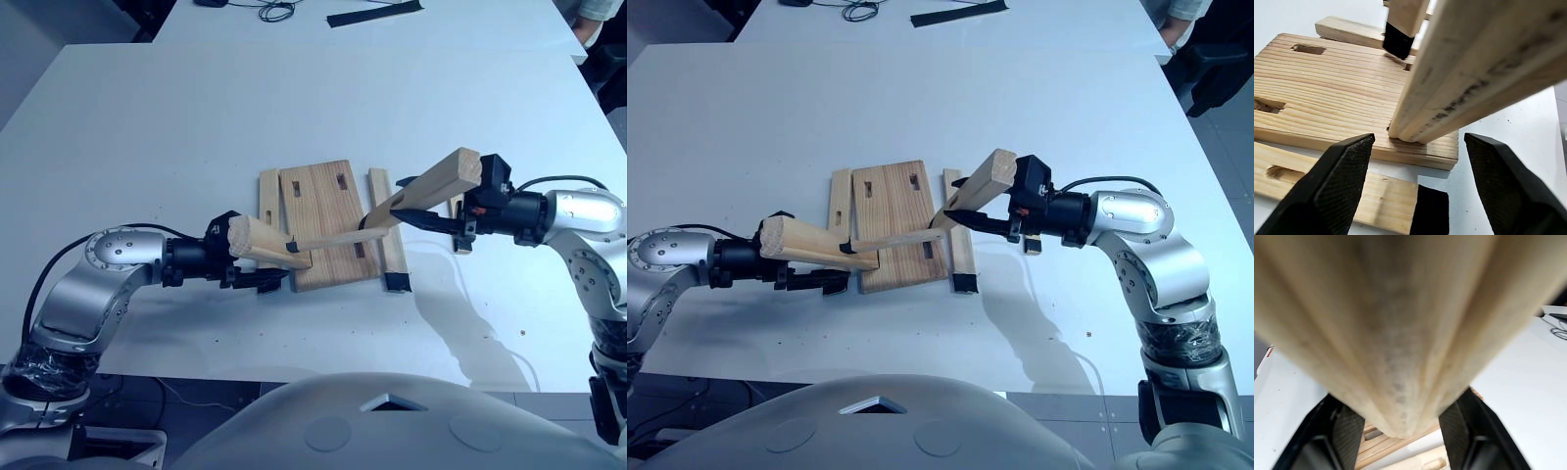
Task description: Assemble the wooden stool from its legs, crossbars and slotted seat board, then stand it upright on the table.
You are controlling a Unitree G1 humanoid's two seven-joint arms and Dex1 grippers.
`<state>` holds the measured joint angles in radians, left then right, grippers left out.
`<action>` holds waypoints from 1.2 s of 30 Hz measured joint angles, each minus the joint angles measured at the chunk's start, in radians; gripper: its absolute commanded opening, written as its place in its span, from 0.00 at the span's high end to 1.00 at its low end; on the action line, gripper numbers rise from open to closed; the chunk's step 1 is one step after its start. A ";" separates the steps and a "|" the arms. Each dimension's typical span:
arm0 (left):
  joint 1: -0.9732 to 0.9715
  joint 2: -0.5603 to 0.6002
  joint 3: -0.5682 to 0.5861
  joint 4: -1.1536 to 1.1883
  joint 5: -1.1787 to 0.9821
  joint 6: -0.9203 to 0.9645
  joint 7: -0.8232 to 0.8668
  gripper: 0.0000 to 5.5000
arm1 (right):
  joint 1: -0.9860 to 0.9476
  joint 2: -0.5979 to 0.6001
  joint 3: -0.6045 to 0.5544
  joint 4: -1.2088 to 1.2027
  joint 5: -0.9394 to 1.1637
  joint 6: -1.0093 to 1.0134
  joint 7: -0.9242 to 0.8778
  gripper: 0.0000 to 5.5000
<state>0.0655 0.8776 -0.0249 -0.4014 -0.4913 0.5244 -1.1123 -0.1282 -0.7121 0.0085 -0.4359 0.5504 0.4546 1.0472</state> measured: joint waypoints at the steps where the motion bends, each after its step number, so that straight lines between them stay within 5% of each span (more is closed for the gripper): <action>1: -0.007 0.000 0.000 0.005 0.000 0.001 0.001 0.38 | 0.004 -0.004 0.000 -0.002 -0.001 -0.004 0.010 0.63; 36: 0.004 -0.002 -0.049 0.028 0.107 -0.090 0.014 0.38 | -0.070 0.043 0.010 0.162 -0.061 -0.099 -0.056 0.63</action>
<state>0.0694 0.8754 -0.0737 -0.3729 -0.3838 0.4341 -1.0986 -0.1982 -0.6690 0.0183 -0.2742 0.4890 0.3558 0.9913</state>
